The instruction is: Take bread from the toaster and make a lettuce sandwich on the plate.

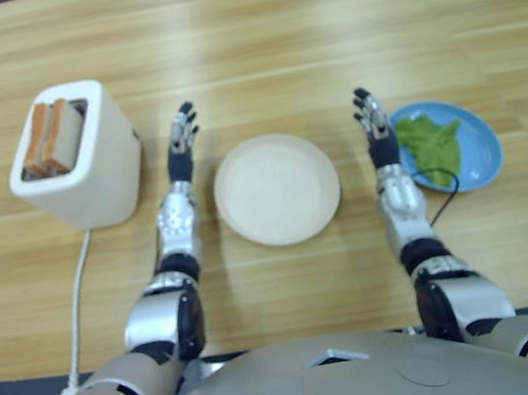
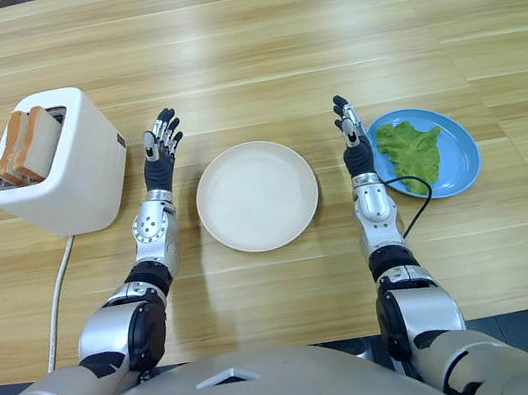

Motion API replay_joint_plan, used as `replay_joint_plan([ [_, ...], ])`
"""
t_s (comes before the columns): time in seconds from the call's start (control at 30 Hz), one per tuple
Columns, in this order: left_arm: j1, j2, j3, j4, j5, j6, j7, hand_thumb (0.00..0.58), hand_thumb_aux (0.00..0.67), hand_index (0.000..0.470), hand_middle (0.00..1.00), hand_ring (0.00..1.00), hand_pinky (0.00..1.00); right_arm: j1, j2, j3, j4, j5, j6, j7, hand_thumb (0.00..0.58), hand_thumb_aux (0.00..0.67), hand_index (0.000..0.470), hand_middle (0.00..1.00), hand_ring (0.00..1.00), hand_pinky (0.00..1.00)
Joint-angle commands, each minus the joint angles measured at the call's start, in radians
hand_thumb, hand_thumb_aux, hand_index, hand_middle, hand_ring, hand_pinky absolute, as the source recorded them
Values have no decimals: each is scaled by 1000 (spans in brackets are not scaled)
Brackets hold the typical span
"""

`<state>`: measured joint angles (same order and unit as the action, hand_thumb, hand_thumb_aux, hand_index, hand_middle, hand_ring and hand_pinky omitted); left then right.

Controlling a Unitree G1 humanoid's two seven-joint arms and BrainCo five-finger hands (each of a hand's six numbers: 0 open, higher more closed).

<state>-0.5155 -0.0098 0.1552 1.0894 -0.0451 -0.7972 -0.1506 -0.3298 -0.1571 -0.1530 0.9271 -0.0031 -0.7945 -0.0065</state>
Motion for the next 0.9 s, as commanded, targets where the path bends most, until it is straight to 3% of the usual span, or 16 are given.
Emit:
replay_joint_plan([
  [0.03,5,5,-7,4,4,-1,4,0,0,0,0,0,0,11,1,5,-8,-2,15,-1,0,0,0,0,0,0],
  [0.43,8,8,-10,3,8,-14,25,0,0,0,0,0,0,14,2,5,-8,1,19,5,0,0,0,0,0,0],
  [0.53,29,5,-26,-85,10,-25,12,0,0,0,0,0,0,14,3,5,-4,1,19,6,0,0,0,0,0,0],
  [0.6,86,14,-68,-305,30,-7,-8,0,0,0,0,0,0,16,2,4,-2,3,20,9,0,0,0,0,0,0],
  [0.7,203,66,-127,-804,0,159,-66,0,0,0,0,0,0,25,2,0,1,5,22,7,0,0,0,0,0,0],
  [0.8,272,206,-109,-1230,-45,403,-119,0,0,0,0,0,0,34,7,0,2,3,23,1,0,0,0,0,0,0],
  [0.9,303,393,12,-1440,-54,575,-154,0,0,0,0,0,0,39,14,2,3,1,24,-6,0,0,0,0,0,0],
])
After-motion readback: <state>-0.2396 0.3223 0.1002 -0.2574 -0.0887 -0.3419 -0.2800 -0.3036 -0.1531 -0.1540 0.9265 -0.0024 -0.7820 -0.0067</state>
